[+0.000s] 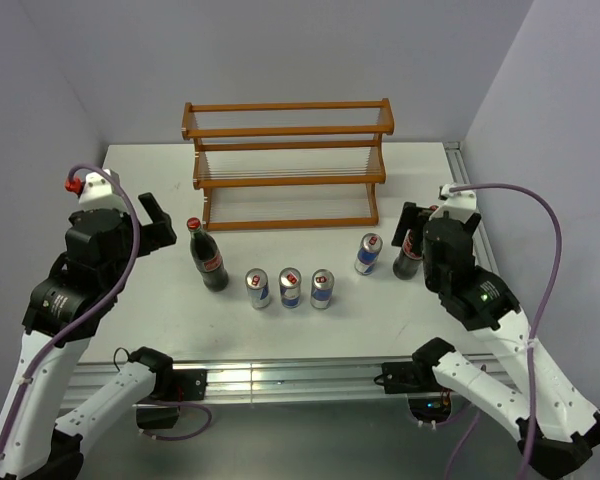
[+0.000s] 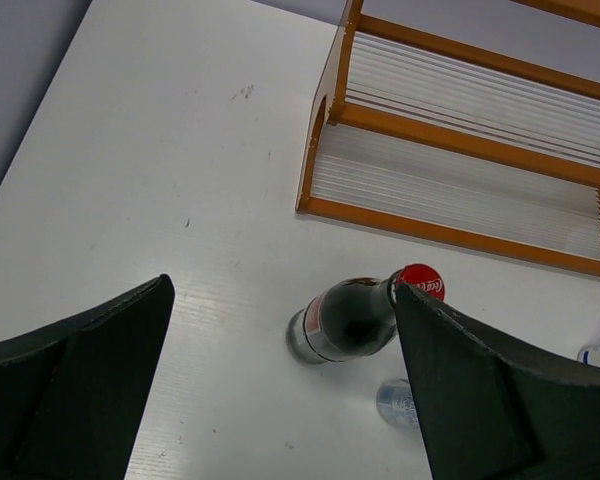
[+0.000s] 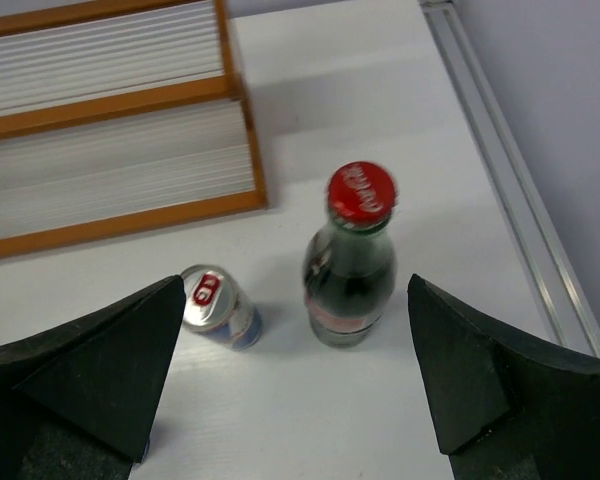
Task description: Place and organize the beverage onto the shelf
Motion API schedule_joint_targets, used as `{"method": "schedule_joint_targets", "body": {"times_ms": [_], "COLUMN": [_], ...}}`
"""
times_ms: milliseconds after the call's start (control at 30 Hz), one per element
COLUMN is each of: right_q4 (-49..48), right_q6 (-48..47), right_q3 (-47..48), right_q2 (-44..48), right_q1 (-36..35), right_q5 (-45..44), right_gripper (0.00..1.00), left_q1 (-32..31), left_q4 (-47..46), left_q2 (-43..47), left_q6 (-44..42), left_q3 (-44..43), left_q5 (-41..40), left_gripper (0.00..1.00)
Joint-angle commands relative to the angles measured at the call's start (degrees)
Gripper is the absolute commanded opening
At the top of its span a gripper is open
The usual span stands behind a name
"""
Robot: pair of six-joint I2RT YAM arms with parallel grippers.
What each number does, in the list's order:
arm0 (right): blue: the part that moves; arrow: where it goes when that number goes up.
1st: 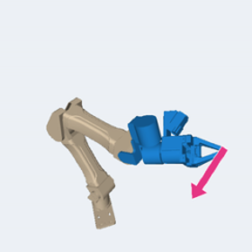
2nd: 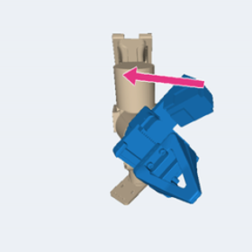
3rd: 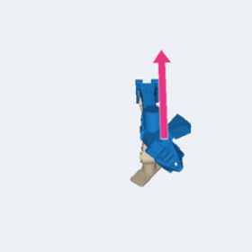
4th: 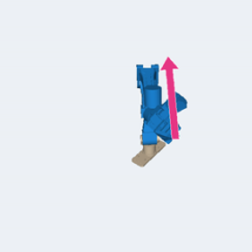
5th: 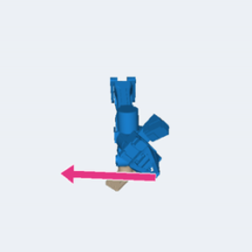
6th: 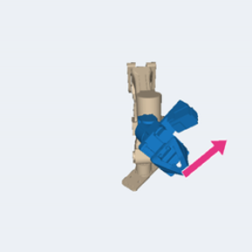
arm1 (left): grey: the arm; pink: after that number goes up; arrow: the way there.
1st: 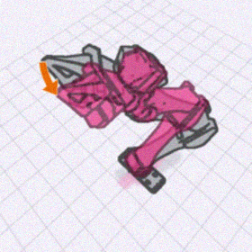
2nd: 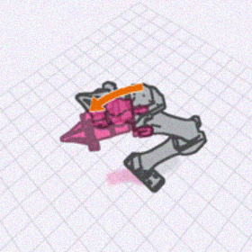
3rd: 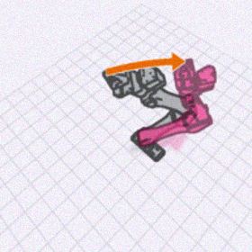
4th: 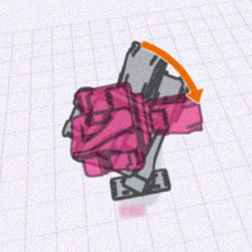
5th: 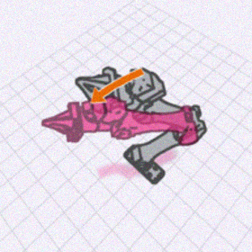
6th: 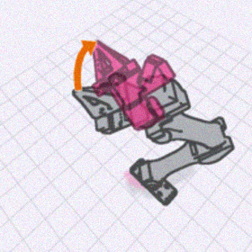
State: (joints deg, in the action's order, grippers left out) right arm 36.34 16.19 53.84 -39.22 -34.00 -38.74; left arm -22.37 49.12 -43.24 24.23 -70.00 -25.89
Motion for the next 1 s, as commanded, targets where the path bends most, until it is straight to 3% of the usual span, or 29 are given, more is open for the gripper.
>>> {"method": "schedule_joint_targets", "body": {"times_ms": [0, 67, 200, 367, 467, 533, 667, 767, 800, 900, 967], "right_q4": [-6.88, -10.13, -13.48, -18.49, -20.42, -21.3, -23.59, -24.56, -24.65, -24.38, -23.42], "right_q6": [-2.73, -4.93, -8.79, -11.35, -11.53, -12.14, -12.41, -12.49, -12.84, -14.16, -14.6], "right_q3": [-0.05, -1.37, -2.78, -4.1, -4.71, -5.15, -5.86, -5.24, -4.89, -2.44, 0.37], "right_q2": [-1.47, -2.17, -6.47, -9.11, -10.35, -11.05, -10.88, -10.52, -10.78, -11.92, -12.8], "right_q1": [7.0, 10.68, 13.34, 16.86, 17.48, 17.65, 17.74, 17.83, 17.74, 17.74, 17.74], "right_q5": [4.02, 7.79, 7.37, 6.75, 5.7, 5.43, 3.77, 3.23, 3.23, 4.38, 4.73], "right_gripper": [0.98, 0.98, 0.97, 0.89, 0.77, 0.6, 0.47, 0.32, 0.22, 0.11, 0.09], "left_q1": [-0.22, -0.22, -0.13, -0.22, -0.22, -0.22, -0.22, -0.22, -0.22, -0.22, -0.22], "left_q4": [-0.52, -0.34, -0.26, -0.17, -0.26, -0.69, -1.31, -1.92, -2.1, -2.72, -3.42], "left_q2": [-0.7, -0.7, -0.79, -1.05, -1.49, -2.02, -3.07, -4.21, -4.48, -6.76, -8.78], "left_q6": [-0.67, -0.94, -1.46, -2.08, -2.17, -2.17, -2.52, -3.13, -3.31, -4.19, -5.15], "left_q3": [-3.21, -3.48, -3.92, -5.23, -5.94, -6.38, -7.43, -8.31, -8.66, -10.94, -13.22], "left_q5": [1.81, 1.89, 3.03, 3.3, 4.35, 4.97, 6.37, 8.39, 8.92, 11.21, 12.35], "left_gripper": [1.0, 0.99, 1.0, 0.99, 0.99, 0.99, 0.99, 0.99, 0.99, 1.0, 1.0]}}
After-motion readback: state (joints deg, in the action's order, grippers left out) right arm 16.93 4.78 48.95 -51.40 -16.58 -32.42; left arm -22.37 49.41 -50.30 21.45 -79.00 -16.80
